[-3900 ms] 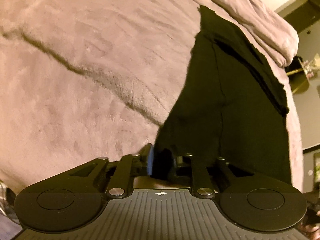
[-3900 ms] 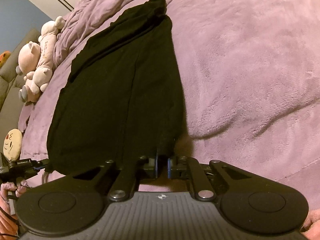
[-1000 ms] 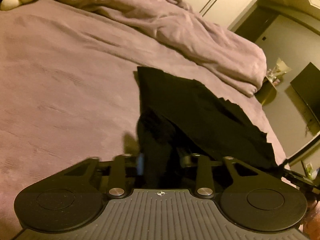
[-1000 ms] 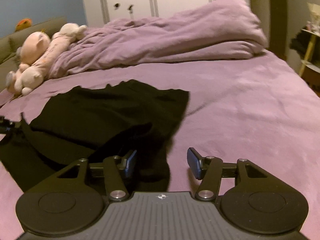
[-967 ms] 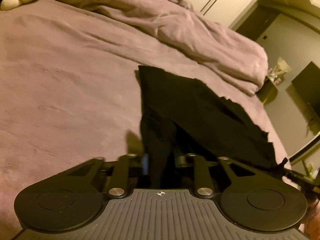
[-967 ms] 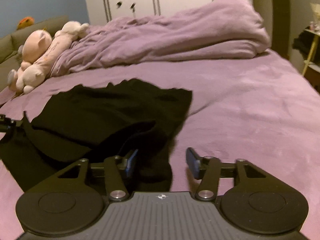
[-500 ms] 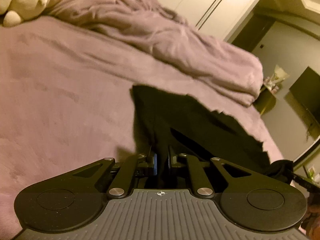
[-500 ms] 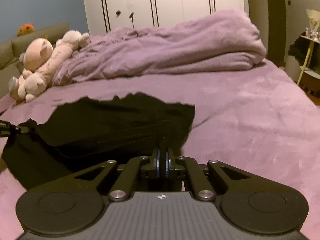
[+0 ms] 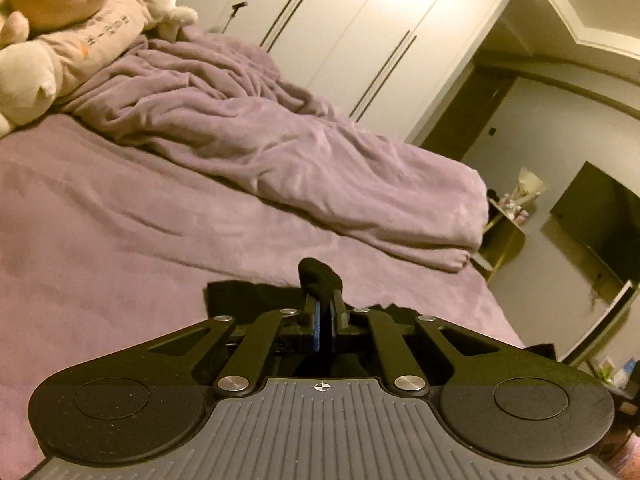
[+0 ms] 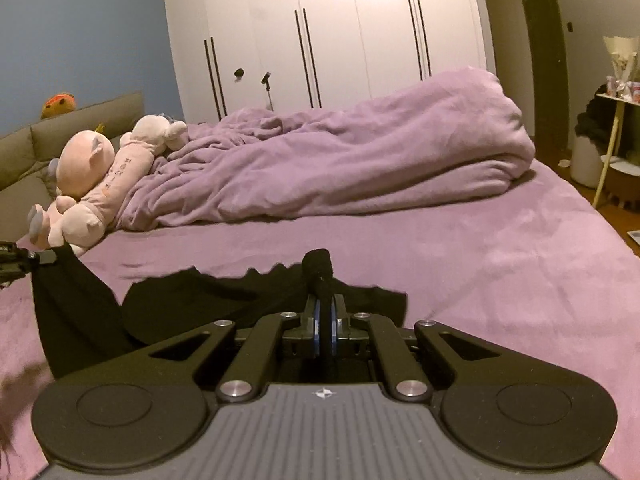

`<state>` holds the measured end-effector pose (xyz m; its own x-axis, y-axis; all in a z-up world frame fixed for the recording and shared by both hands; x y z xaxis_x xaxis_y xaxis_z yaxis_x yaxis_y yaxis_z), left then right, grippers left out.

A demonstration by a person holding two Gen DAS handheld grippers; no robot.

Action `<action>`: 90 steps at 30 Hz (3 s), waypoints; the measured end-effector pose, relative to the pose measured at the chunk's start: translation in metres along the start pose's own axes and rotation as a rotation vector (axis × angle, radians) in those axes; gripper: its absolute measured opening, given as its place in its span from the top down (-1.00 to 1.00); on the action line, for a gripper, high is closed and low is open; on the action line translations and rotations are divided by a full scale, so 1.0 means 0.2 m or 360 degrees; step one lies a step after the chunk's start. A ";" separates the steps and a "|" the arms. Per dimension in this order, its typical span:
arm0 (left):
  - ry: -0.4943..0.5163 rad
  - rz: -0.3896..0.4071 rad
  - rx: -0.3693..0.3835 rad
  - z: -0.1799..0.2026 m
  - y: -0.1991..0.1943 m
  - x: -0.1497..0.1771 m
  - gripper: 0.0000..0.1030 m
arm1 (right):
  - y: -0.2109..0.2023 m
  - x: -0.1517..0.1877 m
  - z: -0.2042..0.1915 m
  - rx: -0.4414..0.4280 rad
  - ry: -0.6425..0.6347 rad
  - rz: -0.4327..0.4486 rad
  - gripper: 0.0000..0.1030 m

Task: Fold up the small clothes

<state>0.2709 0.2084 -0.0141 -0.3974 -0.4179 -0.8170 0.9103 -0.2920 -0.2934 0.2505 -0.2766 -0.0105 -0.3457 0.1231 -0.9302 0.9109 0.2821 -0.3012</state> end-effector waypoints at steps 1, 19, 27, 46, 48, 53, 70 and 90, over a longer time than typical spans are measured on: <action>0.0024 0.0004 -0.0006 0.01 0.02 -0.01 0.88 | 0.01 -0.01 -0.01 0.0004 -0.0006 0.0011 0.92; 0.0038 0.0000 -0.0444 -0.01 0.45 0.02 -0.05 | 0.60 -0.03 0.10 0.0545 0.0117 0.0061 0.54; 0.0225 -0.0324 -0.0382 0.19 0.48 0.44 -0.09 | 0.52 0.33 -0.33 -0.0106 0.0315 -0.0131 0.47; 0.0292 -0.0453 -0.0579 0.15 0.43 0.47 -0.37 | 0.29 0.43 0.01 0.0436 0.0073 -0.0253 0.73; 0.0251 -0.0456 -0.0591 0.12 0.40 0.46 -0.38 | 0.27 0.43 -0.03 0.0403 0.0051 -0.0255 0.56; 0.0199 -0.0440 -0.0666 0.01 0.24 0.42 -0.30 | 0.21 0.45 0.01 0.0425 -0.0001 -0.0282 0.50; 0.0087 -0.0261 -0.0684 0.01 0.39 0.25 -0.32 | 0.68 0.24 -0.39 0.0156 -0.0145 -0.0230 0.26; 0.0244 -0.0342 -0.0691 -0.08 0.42 0.36 -0.46 | 1.12 0.32 -0.61 0.0080 -0.0281 -0.0295 0.30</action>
<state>0.3204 0.1679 -0.1050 -0.5890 -0.2469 -0.7695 0.7870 0.0409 -0.6155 0.4040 -0.0892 -0.1123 -0.4670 -0.0955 -0.8791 0.8473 0.2362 -0.4757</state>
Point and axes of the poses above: each gripper's, at about its wrist camera, not at the fingertips, and y roughly the way its jaws point, z to its right, x to its underside, the point moved 2 cm from there along y, roughly the way its jaws point, and after that the axes turned 11 degrees about z, right-handed, at the moved point
